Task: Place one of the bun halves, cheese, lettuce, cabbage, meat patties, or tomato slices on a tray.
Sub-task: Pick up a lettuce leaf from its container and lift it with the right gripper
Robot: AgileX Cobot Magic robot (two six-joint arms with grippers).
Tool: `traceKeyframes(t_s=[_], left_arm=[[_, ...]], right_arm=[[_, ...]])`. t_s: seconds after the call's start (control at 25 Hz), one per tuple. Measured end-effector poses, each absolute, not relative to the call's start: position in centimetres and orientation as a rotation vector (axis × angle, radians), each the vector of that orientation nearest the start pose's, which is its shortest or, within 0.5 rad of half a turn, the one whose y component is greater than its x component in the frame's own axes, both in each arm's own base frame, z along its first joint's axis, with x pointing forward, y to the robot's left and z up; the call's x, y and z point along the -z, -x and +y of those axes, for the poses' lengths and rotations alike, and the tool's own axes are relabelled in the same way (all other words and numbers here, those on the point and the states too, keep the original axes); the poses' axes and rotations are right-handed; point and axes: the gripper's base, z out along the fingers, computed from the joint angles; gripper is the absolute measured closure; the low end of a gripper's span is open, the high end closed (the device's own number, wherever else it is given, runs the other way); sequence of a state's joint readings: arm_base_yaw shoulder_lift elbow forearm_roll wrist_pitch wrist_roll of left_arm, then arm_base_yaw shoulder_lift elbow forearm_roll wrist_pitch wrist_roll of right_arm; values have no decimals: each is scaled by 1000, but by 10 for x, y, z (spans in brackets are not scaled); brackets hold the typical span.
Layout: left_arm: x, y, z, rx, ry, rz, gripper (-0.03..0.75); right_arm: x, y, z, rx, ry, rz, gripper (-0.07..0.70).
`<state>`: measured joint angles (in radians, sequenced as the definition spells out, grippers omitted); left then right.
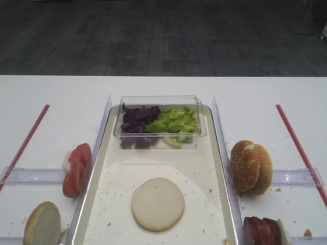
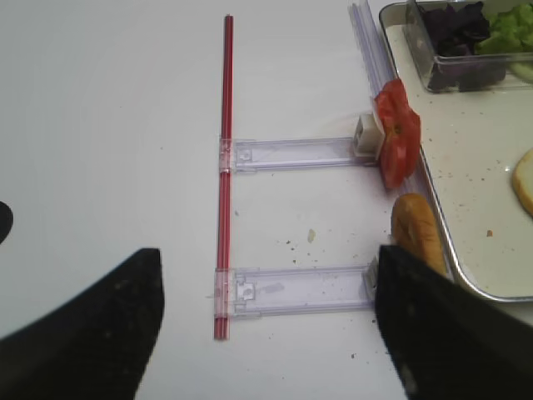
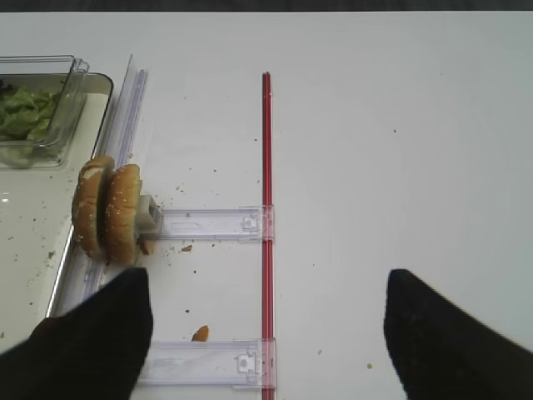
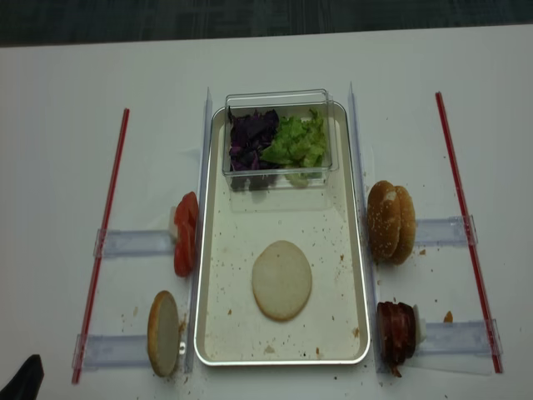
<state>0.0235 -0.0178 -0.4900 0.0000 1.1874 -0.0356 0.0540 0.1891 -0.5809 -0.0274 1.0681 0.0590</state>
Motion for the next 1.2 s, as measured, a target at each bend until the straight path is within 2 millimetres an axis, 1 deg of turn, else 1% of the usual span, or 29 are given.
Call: traceKeyframes(t_s=[0.12,0.24,0.52,0.68,0.84,0.96,1.12,1.2], left_arm=[[-264,12,0,7,64,2162,225],[-264,12,0,7,64,2162,225],[-264,12,-1,15,63,2162,225],[-264,12,0,7,64,2162,225],[-264,12,0,7,64,2162,225],[-264,12,0,7,64,2162,225],[-264,12,0,7,64,2162,225],[-264,12,-1,15,63,2162,225]], right_arm=[[-312,-36,0,-29,-4,2209,39],[-324,-60,1,-26,-2,2264,39],[-341,-128,7,-54,-4,2367,40],[-342,-175,11,-79,-13,2453,40],[-334,-225,16,-106,-5,2546,40],[-323,-262,19,-116,-4,2605,40],[-303,-308,22,-123,-11,2677,43],[-290,-331,24,-124,-14,2712,50]])
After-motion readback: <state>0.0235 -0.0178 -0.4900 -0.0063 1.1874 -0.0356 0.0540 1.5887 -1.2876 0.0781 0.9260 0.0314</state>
